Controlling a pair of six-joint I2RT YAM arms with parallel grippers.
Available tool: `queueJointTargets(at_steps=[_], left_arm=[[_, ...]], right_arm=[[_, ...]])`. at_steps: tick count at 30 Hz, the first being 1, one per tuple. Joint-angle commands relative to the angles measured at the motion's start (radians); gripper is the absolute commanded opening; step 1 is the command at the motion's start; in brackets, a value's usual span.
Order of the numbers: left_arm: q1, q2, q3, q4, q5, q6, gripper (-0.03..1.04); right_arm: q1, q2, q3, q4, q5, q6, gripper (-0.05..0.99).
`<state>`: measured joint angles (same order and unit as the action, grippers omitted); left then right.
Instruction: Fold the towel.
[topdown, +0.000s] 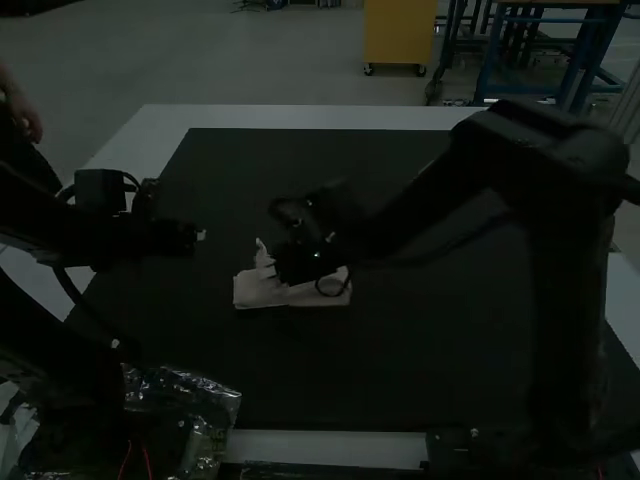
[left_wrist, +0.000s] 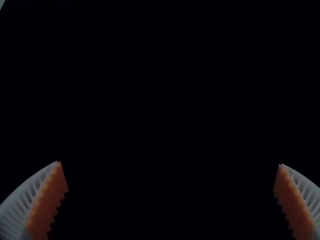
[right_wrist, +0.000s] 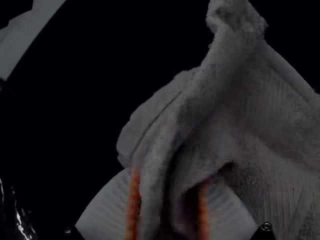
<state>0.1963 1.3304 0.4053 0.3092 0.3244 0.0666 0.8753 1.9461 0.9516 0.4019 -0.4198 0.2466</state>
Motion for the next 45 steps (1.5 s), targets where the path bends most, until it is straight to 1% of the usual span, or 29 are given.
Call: queueJointTargets(at_steps=[1,2,3,4,5,7,10,16,17,18,19,20,21,23,29,33,37,45], left_arm=[[0.008,-0.004,-0.002,0.011,-0.012,0.024,0.97],[0.008,-0.008,-0.002,0.014,-0.012,0.024,0.97],[0.009,-0.013,-0.002,0.018,-0.015,0.024,0.97],[0.008,-0.017,-0.002,0.019,-0.022,0.024,0.97],[0.009,-0.022,-0.002,0.024,-0.025,0.022,0.97],[0.008,-0.028,-0.002,0.033,-0.031,0.021,0.97],[0.008,-0.031,-0.002,0.044,-0.045,0.018,0.97],[0.008,-0.031,0.0,0.045,-0.048,0.015,0.97],[0.009,-0.03,0.0,0.045,-0.048,0.015,0.97],[0.008,-0.03,0.0,0.045,-0.048,0.015,0.97],[0.009,-0.03,0.0,0.045,-0.048,0.015,0.97],[0.009,-0.031,-0.002,0.044,-0.048,0.015,0.97],[0.009,-0.031,-0.002,0.044,-0.048,0.015,0.97],[0.009,-0.03,-0.002,0.041,-0.048,0.013,0.97],[0.008,-0.031,-0.002,0.045,-0.048,0.012,0.97],[0.005,-0.03,-0.002,0.045,-0.048,0.012,0.97],[0.003,-0.03,-0.002,0.045,-0.048,0.007,0.97],[0.003,-0.03,-0.002,0.045,-0.044,0.006,0.97]], right_arm=[[0.022,0.016,0.05,0.014,-0.05,0.042,0.38],[0.025,0.017,0.059,0.014,-0.051,0.042,0.44],[0.03,0.02,0.067,0.014,-0.053,0.042,0.48],[0.034,0.02,0.075,0.014,-0.057,0.042,0.51],[0.037,0.02,0.081,0.015,-0.057,0.046,0.51],[0.04,0.02,0.088,0.015,-0.062,0.053,0.58],[0.04,0.02,0.099,0.014,-0.088,0.079,0.59],[0.022,-0.004,0.11,0.014,-0.094,0.086,0.59],[0.013,-0.013,0.107,0.014,-0.103,0.086,0.55],[0.005,-0.024,0.101,0.015,-0.116,0.085,0.44],[-0.007,-0.035,0.093,0.023,-0.128,0.083,0.27],[-0.018,-0.05,0.076,0.041,-0.135,0.08,0.06],[-0.032,-0.067,0.058,0.069,-0.135,0.082,-0.02],[-0.05,-0.09,0.026,0.11,-0.139,0.088,-0.02],[-0.067,-0.09,-0.05,0.13,-0.135,0.039,-0.02],[-0.07,-0.061,-0.088,0.184,-0.132,0.017,-0.02],[-0.07,-0.019,-0.094,0.221,-0.131,-0.006,-0.02],[-0.071,0.074,-0.066,0.302,-0.126,-0.006,-0.02]])
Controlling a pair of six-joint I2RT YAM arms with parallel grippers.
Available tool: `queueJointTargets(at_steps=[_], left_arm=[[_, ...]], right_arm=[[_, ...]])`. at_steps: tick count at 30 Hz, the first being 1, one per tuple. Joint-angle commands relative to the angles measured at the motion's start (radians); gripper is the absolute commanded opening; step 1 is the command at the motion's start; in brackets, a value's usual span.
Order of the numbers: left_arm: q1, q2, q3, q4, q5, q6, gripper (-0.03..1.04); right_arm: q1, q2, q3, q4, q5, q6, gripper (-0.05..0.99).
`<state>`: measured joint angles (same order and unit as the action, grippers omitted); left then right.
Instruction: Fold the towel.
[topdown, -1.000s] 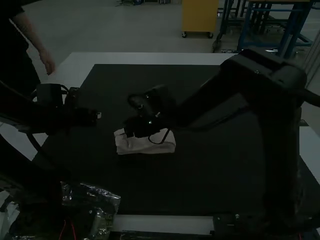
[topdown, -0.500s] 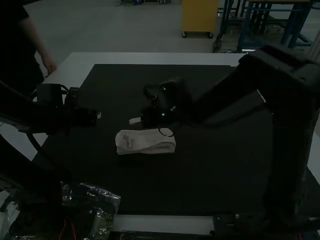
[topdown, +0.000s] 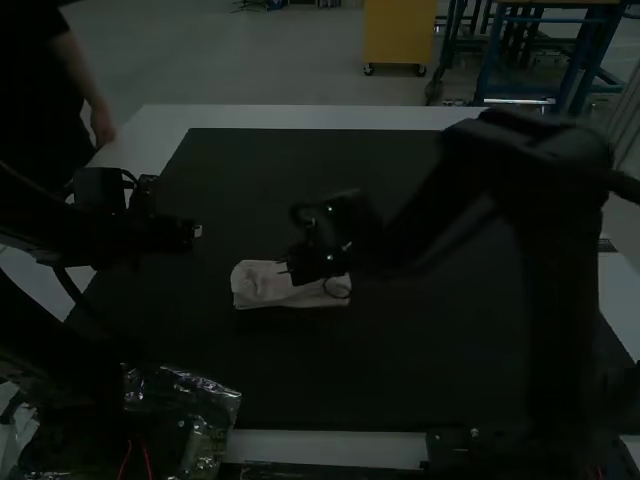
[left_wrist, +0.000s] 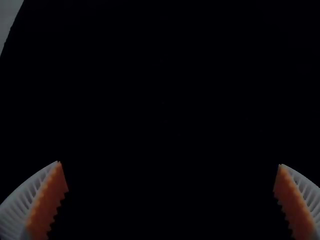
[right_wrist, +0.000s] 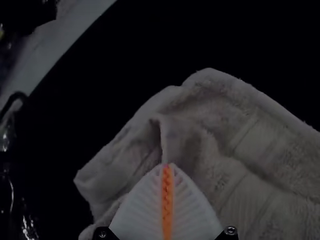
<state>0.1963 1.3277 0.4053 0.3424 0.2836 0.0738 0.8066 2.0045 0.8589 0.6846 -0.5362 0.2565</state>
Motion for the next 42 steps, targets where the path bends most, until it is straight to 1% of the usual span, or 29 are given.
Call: queueJointTargets(at_steps=[1,12,19,23,27,29,32,34,35,38,39,41,42], left_arm=[[0.003,-0.028,-0.002,0.012,-0.001,-0.002,0.97],[0.003,-0.027,-0.002,0.009,0.005,-0.005,0.97],[0.002,-0.027,-0.002,0.009,0.008,-0.014,0.97],[0.002,-0.028,0.01,0.01,0.002,-0.031,0.97],[-0.006,-0.05,0.064,-0.028,0.003,-0.046,0.97],[-0.02,-0.064,0.105,-0.051,0.003,-0.068,0.97],[-0.054,-0.081,0.178,-0.094,0.002,-0.095,0.97],[-0.083,-0.096,0.225,-0.123,-0.001,-0.118,0.97],[-0.098,-0.105,0.248,-0.135,-0.004,-0.121,0.97],[-0.147,-0.142,0.303,-0.154,-0.008,-0.161,0.97],[-0.164,-0.157,0.32,-0.157,-0.014,-0.172,0.97],[-0.202,-0.185,0.356,-0.174,-0.017,-0.19,0.97],[-0.216,-0.197,0.372,-0.189,-0.017,-0.197,0.97]], right_arm=[[-0.004,0.028,0.029,0.027,-0.011,-0.016,-0.02],[-0.014,0.165,0.111,0.062,-0.01,-0.017,-0.02],[-0.014,0.235,0.124,0.092,0.001,-0.019,-0.02],[-0.021,0.215,0.121,0.092,-0.002,0.004,-0.02],[-0.061,0.082,0.117,0.043,-0.004,0.032,-0.02],[-0.086,0.0,0.126,0.0,-0.004,0.036,-0.02],[-0.132,-0.122,0.146,-0.085,-0.004,0.041,-0.02],[-0.162,-0.21,0.155,-0.132,-0.005,0.046,-0.02],[-0.178,-0.257,0.155,-0.155,-0.005,0.046,-0.02],[-0.227,-0.4,0.157,-0.201,-0.005,0.055,0.0],[-0.244,-0.449,0.155,-0.212,-0.005,0.058,0.06],[-0.284,-0.55,0.155,-0.238,-0.005,0.075,0.14],[-0.308,-0.602,0.155,-0.249,-0.004,0.075,0.21]])
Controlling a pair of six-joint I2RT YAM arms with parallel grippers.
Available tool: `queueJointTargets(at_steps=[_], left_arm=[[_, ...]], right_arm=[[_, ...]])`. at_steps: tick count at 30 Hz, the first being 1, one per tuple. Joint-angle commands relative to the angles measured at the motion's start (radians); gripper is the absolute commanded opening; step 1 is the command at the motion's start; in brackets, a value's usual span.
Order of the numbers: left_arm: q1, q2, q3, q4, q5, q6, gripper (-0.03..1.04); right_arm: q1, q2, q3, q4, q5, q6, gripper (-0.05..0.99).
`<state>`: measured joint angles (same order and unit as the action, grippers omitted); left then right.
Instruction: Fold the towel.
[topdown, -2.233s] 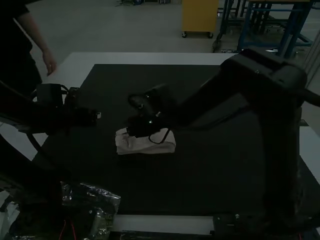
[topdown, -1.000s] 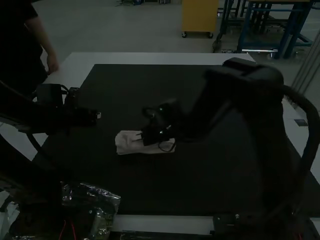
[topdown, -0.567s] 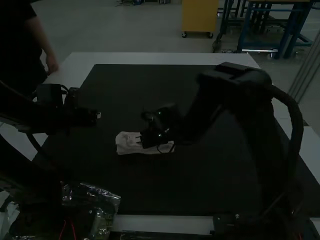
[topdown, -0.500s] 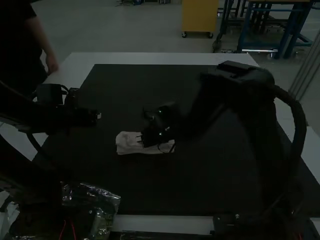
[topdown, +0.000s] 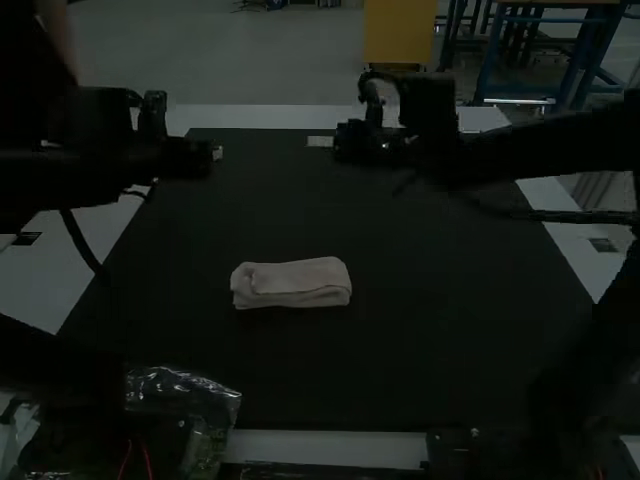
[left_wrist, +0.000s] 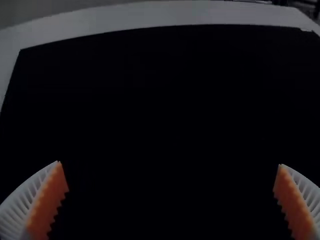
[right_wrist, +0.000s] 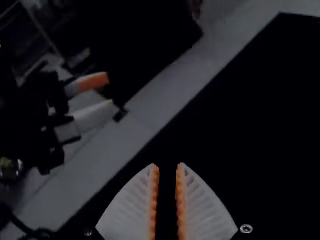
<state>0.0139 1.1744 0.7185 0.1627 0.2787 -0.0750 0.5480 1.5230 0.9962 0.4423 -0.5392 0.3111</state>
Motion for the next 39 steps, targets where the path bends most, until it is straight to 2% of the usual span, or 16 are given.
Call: queueJointTargets(at_steps=[1,2,5,6,10,15,20,24,26,28,29,31,32,34,37,39], left_arm=[[-0.04,-0.055,0.075,-0.031,-0.012,-0.049,0.97],[-0.038,-0.064,0.084,-0.052,-0.012,-0.051,0.97],[-0.031,-0.11,0.09,-0.097,-0.004,-0.054,0.97],[-0.034,-0.134,0.084,-0.1,-0.004,-0.052,0.97],[-0.057,-0.257,0.053,-0.086,-0.006,-0.057,0.97],[-0.063,-0.443,0.01,-0.077,0.001,-0.097,0.97],[-0.063,-0.728,-0.054,-0.014,-0.032,-0.103,0.97],[-0.057,-1.013,-0.123,0.026,-0.042,-0.101,0.97],[-0.051,-1.136,-0.145,0.011,-0.064,-0.1,0.97],[-0.043,-1.176,-0.146,-0.061,-0.059,-0.085,0.97],[-0.04,-1.171,-0.125,-0.12,-0.059,-0.083,0.97],[-0.035,-1.174,-0.085,-0.206,-0.069,-0.048,0.97],[-0.034,-1.174,-0.08,-0.223,-0.082,-0.011,0.97],[-0.034,-1.174,-0.111,-0.181,-0.085,-0.005,0.97],[-0.034,-1.174,-0.246,-0.012,-0.088,-0.002,0.97],[-0.032,-1.174,-0.343,0.129,-0.085,-0.011,0.97]], right_arm=[[-0.074,-0.175,0.016,-0.019,-0.001,0.02,0.29],[-0.102,-0.225,0.016,-0.027,-0.001,0.02,0.36],[-0.184,-0.385,0.01,-0.071,-0.01,0.02,0.76],[-0.215,-0.439,0.004,-0.082,-0.021,0.02,0.84],[-0.353,-0.656,-0.047,-0.099,-0.088,0.059,0.88],[-0.52,-0.939,-0.116,-0.1,-0.148,0.14,0.89],[-0.614,-1.233,-0.166,-0.148,-0.148,0.166,0.89],[-0.622,-1.433,-0.174,-0.198,-0.079,0.178,0.89],[-0.62,-1.497,-0.172,-0.215,-0.039,0.178,0.89],[-0.62,-1.525,-0.159,-0.237,-0.008,0.155,0.9],[-0.619,-1.522,-0.134,-0.275,0.016,0.112,0.91],[-0.609,-1.522,-0.107,-0.294,0.105,0.056,0.91],[-0.605,-1.522,-0.099,-0.292,0.159,0.014,0.91],[-0.602,-1.522,-0.1,-0.292,0.258,-0.061,0.91],[-0.602,-1.523,-0.183,-0.32,0.435,-0.204,0.91],[-0.6,-1.522,-0.295,-0.289,0.481,-0.234,0.91]])
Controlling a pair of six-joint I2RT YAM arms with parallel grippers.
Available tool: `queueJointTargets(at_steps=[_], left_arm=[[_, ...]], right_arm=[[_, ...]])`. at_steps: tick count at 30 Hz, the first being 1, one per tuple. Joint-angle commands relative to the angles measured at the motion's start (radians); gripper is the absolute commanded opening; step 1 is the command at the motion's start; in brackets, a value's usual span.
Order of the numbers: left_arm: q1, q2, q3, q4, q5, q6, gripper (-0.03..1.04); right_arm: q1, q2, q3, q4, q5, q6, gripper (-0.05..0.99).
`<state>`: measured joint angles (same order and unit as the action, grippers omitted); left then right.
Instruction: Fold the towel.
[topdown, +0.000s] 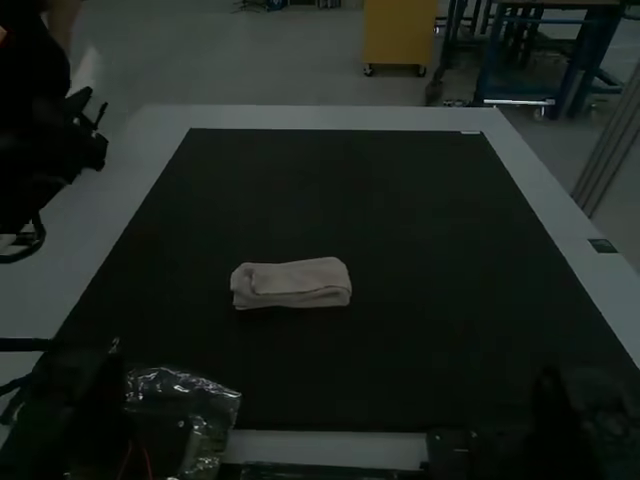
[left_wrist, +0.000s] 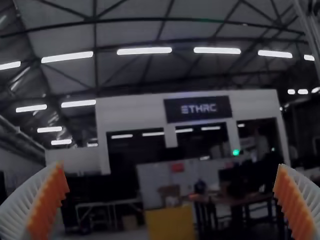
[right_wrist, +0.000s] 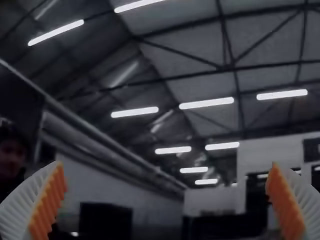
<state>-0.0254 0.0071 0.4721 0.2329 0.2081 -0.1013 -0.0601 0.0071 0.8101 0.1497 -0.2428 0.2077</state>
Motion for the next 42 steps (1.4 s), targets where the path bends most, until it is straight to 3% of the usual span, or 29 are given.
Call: queueJointTargets(at_steps=[1,4,7,10,11,15,17,19,20,24,27,29,34,37,42], left_arm=[[0.005,-0.007,-0.138,0.1,-0.016,0.012,0.97],[0.008,-0.007,-0.239,0.149,-0.033,0.015,0.97],[0.01,-0.007,-0.306,0.157,-0.092,0.002,0.97],[0.012,-0.007,-0.368,0.155,-0.173,0.0,0.97],[0.012,-0.007,-0.389,0.155,-0.184,0.0,0.97],[0.012,-0.007,-0.471,0.138,-0.184,0.029,0.97],[0.012,-0.007,-0.472,0.025,-0.199,0.031,0.97],[0.012,-0.007,-0.472,-0.052,-0.245,0.006,0.97],[0.012,-0.007,-0.472,-0.09,-0.246,0.0,0.97],[0.012,-0.007,-0.472,-0.23,-0.246,0.009,0.97],[0.01,-0.007,-0.472,-0.228,-0.246,0.015,0.97],[0.01,-0.007,-0.472,-0.228,-0.246,0.017,0.97],[0.01,-0.007,-0.472,-0.228,-0.246,0.017,0.97],[0.01,-0.007,-0.472,-0.228,-0.246,0.017,0.97],[0.01,-0.007,-0.472,-0.228,-0.246,0.017,0.97]], right_arm=[[0.008,-0.006,-0.175,0.014,0.185,-0.131,0.91],[0.008,-0.006,-0.345,0.076,0.2,-0.128,0.91],[0.008,-0.007,-0.483,0.159,0.197,-0.12,0.91],[0.008,-0.007,-0.586,0.163,0.172,-0.123,0.91],[0.008,-0.007,-0.612,0.163,0.14,-0.134,0.91],[0.008,-0.007,-0.678,0.143,0.103,-0.136,0.91],[0.009,-0.007,-0.689,0.142,0.045,-0.123,0.91],[0.008,-0.007,-0.704,0.137,-0.035,-0.131,0.91],[0.008,-0.007,-0.71,0.133,-0.047,-0.133,0.91],[0.003,-0.007,-0.741,0.059,-0.046,-0.134,0.91],[0.006,-0.007,-0.809,0.007,-0.036,-0.134,0.91],[0.003,-0.007,-0.807,-0.133,-0.018,-0.146,0.91],[0.002,-0.007,-0.809,-0.13,0.034,-0.185,0.91],[0.003,-0.007,-0.81,-0.162,0.036,-0.283,0.91],[0.002,-0.007,-0.81,-0.164,0.034,-0.294,0.91]])
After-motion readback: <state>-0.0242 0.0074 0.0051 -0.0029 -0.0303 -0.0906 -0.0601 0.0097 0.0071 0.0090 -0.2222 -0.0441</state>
